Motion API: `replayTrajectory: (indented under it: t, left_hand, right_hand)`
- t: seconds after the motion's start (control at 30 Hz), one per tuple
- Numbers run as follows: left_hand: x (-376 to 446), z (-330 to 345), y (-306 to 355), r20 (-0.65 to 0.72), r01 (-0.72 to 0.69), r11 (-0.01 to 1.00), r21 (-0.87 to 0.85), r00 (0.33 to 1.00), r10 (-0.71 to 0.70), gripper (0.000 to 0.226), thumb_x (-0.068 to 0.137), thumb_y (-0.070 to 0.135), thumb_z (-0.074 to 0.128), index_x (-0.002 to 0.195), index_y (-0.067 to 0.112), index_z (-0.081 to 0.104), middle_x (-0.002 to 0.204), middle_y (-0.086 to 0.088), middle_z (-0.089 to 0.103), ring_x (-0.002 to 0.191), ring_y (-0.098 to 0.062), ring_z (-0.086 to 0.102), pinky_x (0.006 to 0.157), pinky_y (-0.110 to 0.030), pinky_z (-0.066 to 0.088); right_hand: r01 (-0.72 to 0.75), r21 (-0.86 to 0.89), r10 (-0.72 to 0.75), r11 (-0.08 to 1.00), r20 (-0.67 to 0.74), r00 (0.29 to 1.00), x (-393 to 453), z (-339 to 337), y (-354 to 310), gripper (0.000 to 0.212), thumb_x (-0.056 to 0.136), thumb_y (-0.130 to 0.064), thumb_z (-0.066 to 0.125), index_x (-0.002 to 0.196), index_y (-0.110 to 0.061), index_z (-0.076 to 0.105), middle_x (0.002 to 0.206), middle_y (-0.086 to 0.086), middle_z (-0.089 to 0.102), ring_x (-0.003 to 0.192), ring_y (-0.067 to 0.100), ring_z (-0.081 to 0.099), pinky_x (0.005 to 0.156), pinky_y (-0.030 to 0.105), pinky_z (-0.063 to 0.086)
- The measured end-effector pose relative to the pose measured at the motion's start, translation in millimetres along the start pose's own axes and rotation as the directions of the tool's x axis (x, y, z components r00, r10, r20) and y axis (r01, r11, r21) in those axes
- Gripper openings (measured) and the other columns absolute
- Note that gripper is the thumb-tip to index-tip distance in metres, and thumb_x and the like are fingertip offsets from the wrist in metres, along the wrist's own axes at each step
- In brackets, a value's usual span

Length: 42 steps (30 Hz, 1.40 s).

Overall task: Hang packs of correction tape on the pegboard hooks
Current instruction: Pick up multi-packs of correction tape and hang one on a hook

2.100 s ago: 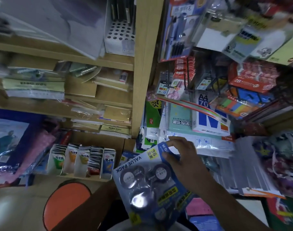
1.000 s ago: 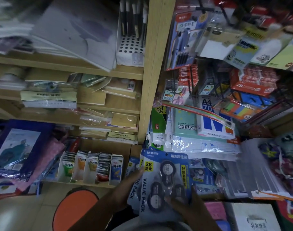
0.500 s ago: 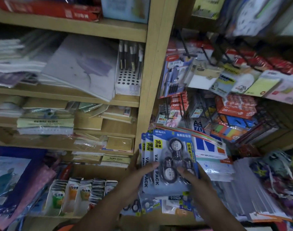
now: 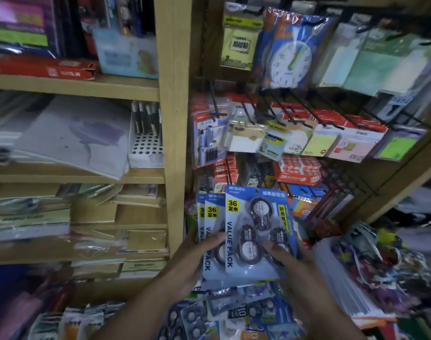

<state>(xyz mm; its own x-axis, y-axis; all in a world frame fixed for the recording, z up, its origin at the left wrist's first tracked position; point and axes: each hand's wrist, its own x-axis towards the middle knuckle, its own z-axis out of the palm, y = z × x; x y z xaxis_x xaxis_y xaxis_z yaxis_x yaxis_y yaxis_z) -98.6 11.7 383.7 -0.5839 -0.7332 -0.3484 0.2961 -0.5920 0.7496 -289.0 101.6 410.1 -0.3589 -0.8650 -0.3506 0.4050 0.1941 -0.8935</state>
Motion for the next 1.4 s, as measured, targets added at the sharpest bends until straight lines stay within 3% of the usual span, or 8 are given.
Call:
replayTrajectory:
  t: [0.1,0.2,0.33,0.43,0.63,0.73,1.27,1.4]
  left_hand:
    - [-4.0,19.2,16.3,-0.032,-0.107,0.987,0.119,0.993,0.112,0.090,0.054,0.030,0.091,0.134,0.034,0.049,0.122,0.000,0.069,0.115,-0.027,0.065,0.101,-0.053,0.046]
    - [-9.9,33.5,31.3,-0.041,-0.200,0.964,0.177,0.977,0.211,0.087,0.058,0.022,0.090,0.133,0.035,0.049,0.120,-0.003,0.070,0.111,-0.031,0.067,0.097,-0.056,0.048]
    - [-24.2,53.6,61.9,-0.030,-0.306,0.937,0.166,0.949,0.315,0.077,0.058,0.014,0.081,0.125,0.043,0.055,0.118,0.004,0.071,0.107,-0.026,0.070,0.090,-0.048,0.055]
    - [-30.5,69.3,83.4,-0.039,-0.377,0.916,0.138,0.922,0.385,0.070,0.062,0.002,0.078,0.123,0.033,0.060,0.115,-0.003,0.073,0.096,-0.025,0.074,0.071,-0.034,0.059]
    - [-31.3,115.2,138.5,-0.031,-0.503,0.847,0.173,0.857,0.515,0.061,0.065,0.016,0.078,0.123,0.032,0.062,0.113,-0.003,0.074,0.100,-0.031,0.071,0.087,-0.049,0.054]
    - [-26.5,137.8,160.1,-0.012,-0.559,0.801,0.212,0.819,0.574,0.055,0.070,0.018,0.073,0.123,0.030,0.062,0.114,-0.003,0.073,0.102,-0.030,0.071,0.088,-0.048,0.054]
    - [-22.3,181.9,219.5,0.025,-0.622,0.741,0.254,0.770,0.638,0.065,0.062,0.031,0.079,0.124,0.031,0.058,0.110,0.001,0.075,0.097,-0.024,0.074,0.083,-0.042,0.057]
    - [-21.5,182.5,220.5,0.027,-0.606,0.758,0.239,0.785,0.619,0.057,0.068,0.030,0.078,0.121,0.031,0.060,0.109,0.000,0.075,0.096,-0.026,0.074,0.084,-0.045,0.057]
  right_hand:
    - [0.056,-0.023,-0.054,0.998,0.076,0.996,-2.6,-3.8,-14.1,0.060,0.070,-0.022,0.083,0.128,-0.028,0.067,0.131,-0.003,0.069,0.118,0.024,0.068,0.105,0.049,0.050]
    - [0.141,-0.016,-0.138,0.990,0.115,0.984,-2.8,-4.5,-32.5,0.062,0.067,-0.021,0.087,0.127,-0.022,0.069,0.126,0.005,0.072,0.113,0.028,0.070,0.099,0.045,0.051]
    - [0.276,-0.015,-0.273,0.961,0.121,0.954,-1.5,3.3,-64.7,0.095,0.034,-0.043,0.103,0.122,-0.022,0.073,0.122,0.009,0.074,0.112,0.034,0.070,0.099,0.051,0.052]
    - [0.348,0.035,-0.350,0.937,0.130,0.928,3.9,5.0,-100.6,0.106,0.030,-0.047,0.103,0.128,-0.025,0.069,0.131,0.007,0.069,0.116,0.035,0.068,0.088,0.047,0.058]
    - [0.625,0.059,-0.622,0.778,0.206,0.755,10.9,33.5,-194.2,0.050,0.063,-0.034,0.082,0.110,-0.018,0.076,0.107,0.006,0.079,0.091,0.023,0.077,0.070,0.030,0.060]
    - [0.715,0.044,-0.712,0.698,0.143,0.687,22.3,47.1,-228.5,0.051,0.066,-0.045,0.082,0.110,-0.020,0.076,0.108,0.003,0.078,0.097,0.021,0.076,0.078,0.036,0.059]
    - [0.913,0.037,-0.910,0.406,0.105,0.400,44.6,122.3,-350.3,0.017,0.087,-0.026,0.079,0.099,-0.019,0.068,0.096,0.004,0.077,0.089,0.021,0.073,0.085,0.043,0.059]
    - [0.894,0.034,-0.894,0.447,0.049,0.445,67.1,139.5,-380.4,0.029,0.080,-0.041,0.084,0.098,-0.023,0.070,0.100,0.001,0.079,0.097,0.022,0.074,0.092,0.052,0.058]
